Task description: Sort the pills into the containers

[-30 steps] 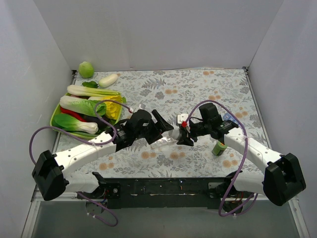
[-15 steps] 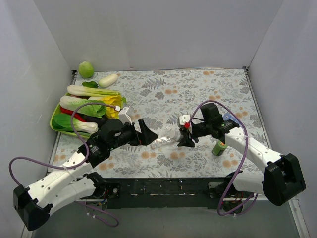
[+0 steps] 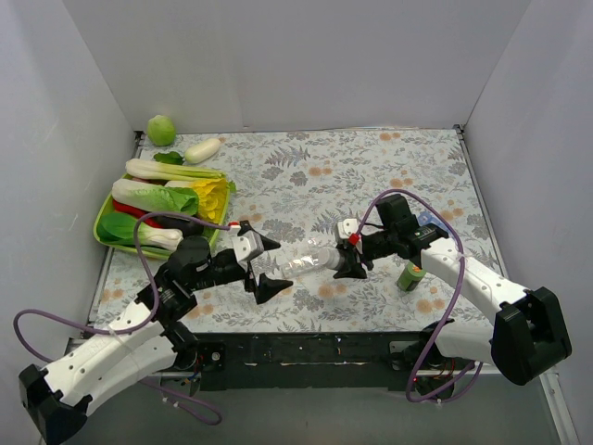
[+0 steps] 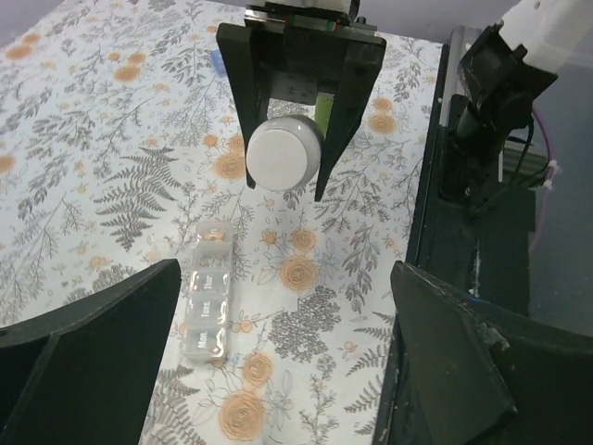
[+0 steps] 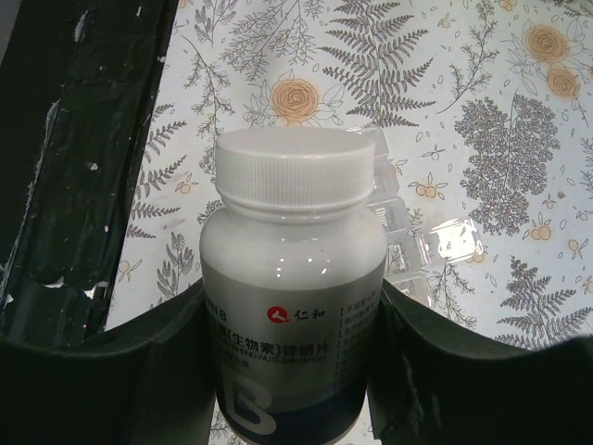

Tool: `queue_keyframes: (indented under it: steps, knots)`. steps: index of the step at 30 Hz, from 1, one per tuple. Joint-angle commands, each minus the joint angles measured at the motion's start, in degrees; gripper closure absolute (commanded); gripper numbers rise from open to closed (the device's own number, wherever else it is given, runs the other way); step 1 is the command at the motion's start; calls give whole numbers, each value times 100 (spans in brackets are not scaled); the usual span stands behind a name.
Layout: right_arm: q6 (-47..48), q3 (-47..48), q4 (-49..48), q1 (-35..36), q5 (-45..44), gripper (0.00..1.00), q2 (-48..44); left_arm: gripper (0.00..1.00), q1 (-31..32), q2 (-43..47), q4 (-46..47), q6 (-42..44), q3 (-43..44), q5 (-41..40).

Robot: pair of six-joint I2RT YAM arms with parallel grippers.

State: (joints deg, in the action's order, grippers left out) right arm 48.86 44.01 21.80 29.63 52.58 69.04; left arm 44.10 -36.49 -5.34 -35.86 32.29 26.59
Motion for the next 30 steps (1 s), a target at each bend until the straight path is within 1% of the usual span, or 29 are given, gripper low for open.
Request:
queue_keyframes:
  steps: [1,3,4,7,8,10,15,18,23,25,28,30]
  knots:
    - [194,2,87,-10,306,98,-127,2,-15,-481,280,1246,92,680]
    - [220,2,105,-10,315,98,-127,2,-15,-630,244,1440,137,900]
    - [246,-6,114,-18,315,98,-127,2,-15,-762,270,1598,146,944]
    - [273,-15,131,-10,332,98,-127,2,-15,-991,498,1704,155,971]
    - [282,-6,131,-10,332,98,-127,2,-15,-1070,499,1705,154,1014]
    - [282,2,131,-10,341,98,-118,2,-15,-1315,867,1678,172,1094]
    - [282,2,131,-10,376,98,-127,2,29,-1835,1351,1433,277,1340]
    - [282,-6,131,-10,385,98,-110,2,151,-2151,1781,1336,304,1270]
    - [282,-6,131,-10,385,98,-101,2,432,-2730,2107,1283,462,1103]
    - [282,-15,140,-10,385,98,-110,2,494,-2846,2239,1283,523,919]
    - [282,-24,114,-10,385,98,-118,5,556,-2995,2459,1213,559,848]
    - [282,-33,105,-10,385,98,-118,9,582,-3126,2494,1125,611,831]
